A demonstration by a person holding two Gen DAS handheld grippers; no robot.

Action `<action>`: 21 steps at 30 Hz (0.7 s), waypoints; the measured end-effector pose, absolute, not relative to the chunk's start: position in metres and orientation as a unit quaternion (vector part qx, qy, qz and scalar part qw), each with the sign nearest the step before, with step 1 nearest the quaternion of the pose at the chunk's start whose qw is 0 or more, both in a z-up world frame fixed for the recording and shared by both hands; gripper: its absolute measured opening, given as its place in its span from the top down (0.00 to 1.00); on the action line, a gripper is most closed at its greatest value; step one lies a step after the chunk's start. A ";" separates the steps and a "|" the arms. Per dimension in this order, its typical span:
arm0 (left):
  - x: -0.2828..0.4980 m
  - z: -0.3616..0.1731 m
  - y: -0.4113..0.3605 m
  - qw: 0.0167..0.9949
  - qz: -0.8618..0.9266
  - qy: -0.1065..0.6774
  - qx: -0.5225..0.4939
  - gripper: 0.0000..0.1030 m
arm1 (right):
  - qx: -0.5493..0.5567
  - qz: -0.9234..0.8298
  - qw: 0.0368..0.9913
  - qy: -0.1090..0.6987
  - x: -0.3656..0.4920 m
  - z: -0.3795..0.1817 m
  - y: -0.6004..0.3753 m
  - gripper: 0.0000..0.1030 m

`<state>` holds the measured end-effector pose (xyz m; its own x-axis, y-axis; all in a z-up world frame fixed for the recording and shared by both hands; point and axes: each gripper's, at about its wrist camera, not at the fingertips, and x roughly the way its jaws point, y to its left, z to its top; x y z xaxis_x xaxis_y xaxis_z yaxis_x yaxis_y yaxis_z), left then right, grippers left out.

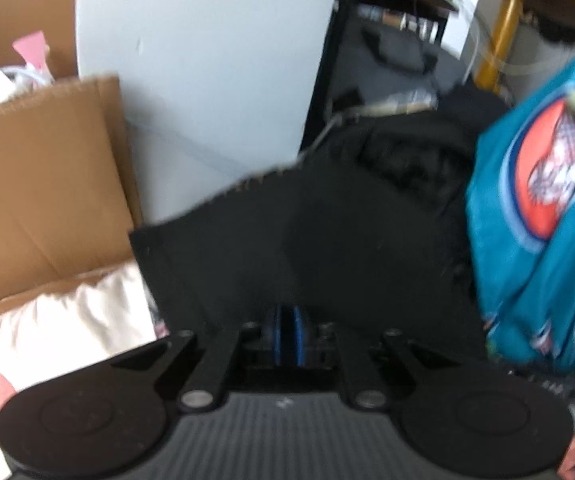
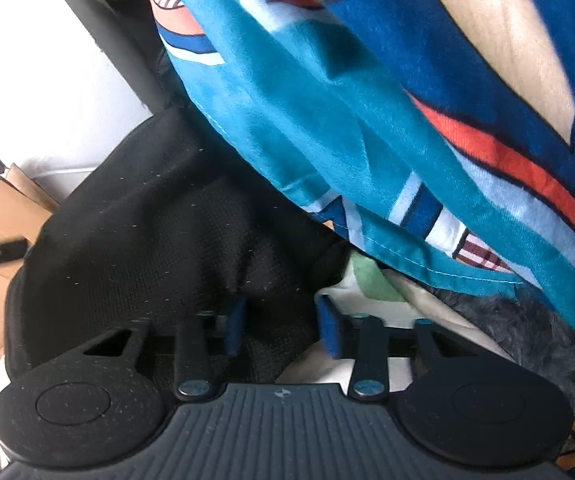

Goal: Fold clothes

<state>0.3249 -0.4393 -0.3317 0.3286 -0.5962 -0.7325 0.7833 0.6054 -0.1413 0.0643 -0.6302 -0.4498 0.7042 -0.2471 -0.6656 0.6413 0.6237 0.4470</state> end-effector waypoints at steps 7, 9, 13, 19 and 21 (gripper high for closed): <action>0.338 -0.343 -0.447 0.802 -0.421 0.400 0.142 0.97 | 0.331 -0.264 0.854 0.302 0.046 -0.438 -0.620 0.98; 0.340 -0.347 -0.448 0.801 -0.421 0.399 0.146 0.97 | 0.328 -0.265 0.853 0.308 0.042 -0.434 -0.616 0.98; 0.343 -0.347 -0.447 0.801 -0.421 0.402 0.141 0.97 | 0.317 -0.274 0.849 0.323 0.045 -0.426 -0.612 0.97; 0.329 -0.333 -0.434 0.809 -0.420 0.387 0.137 0.96 | 0.293 -0.287 0.849 0.332 0.050 -0.416 -0.607 0.95; 0.321 -0.327 -0.426 0.811 -0.427 0.377 0.137 0.95 | 0.283 -0.277 0.858 0.327 0.050 -0.411 -0.601 0.91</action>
